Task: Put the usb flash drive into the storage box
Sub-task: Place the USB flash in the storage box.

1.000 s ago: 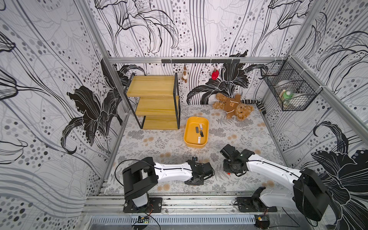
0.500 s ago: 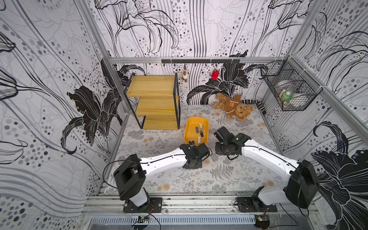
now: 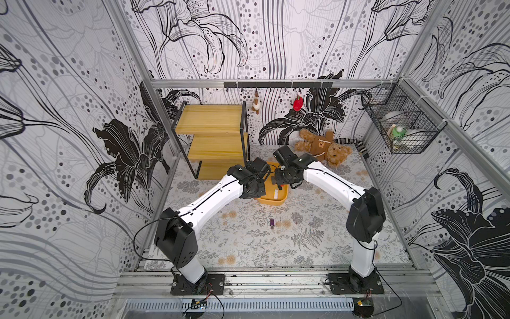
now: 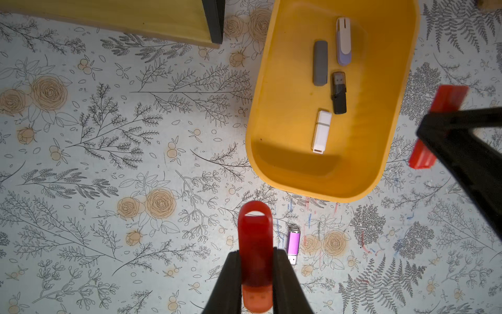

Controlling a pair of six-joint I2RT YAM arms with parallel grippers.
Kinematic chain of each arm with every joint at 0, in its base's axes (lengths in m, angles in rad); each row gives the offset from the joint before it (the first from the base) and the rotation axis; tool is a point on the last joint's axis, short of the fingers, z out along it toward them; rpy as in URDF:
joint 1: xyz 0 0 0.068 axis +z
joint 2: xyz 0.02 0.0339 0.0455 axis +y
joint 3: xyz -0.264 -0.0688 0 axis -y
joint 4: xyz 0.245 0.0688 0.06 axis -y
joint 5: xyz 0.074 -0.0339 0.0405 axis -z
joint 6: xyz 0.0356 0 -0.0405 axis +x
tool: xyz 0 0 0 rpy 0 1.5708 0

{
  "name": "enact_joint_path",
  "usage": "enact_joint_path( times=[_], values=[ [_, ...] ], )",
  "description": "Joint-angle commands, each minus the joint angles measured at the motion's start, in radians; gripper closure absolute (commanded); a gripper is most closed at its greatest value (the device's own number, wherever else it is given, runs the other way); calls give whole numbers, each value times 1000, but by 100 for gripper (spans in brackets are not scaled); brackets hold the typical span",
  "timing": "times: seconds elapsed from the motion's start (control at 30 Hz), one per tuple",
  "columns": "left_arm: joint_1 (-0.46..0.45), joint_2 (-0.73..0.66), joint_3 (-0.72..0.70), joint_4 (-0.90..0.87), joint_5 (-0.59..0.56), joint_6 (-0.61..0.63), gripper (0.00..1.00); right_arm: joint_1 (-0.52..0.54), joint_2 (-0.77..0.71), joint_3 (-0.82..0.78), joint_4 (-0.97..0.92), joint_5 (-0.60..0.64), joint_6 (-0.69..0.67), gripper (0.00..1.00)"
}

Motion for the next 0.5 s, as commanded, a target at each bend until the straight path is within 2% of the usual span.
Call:
enact_joint_path(
  times=[0.0,0.2,0.47],
  values=[
    [14,14,42,-42,16,51,100,-9,89,86,-44,-43,-45,100],
    [51,-15,23,-54,22,67,100,-14,241,194,-35,-94,-52,100],
    [59,-82,-62,-26,18,46,100,-14,336,220,16,-107,-49,100]
  ],
)
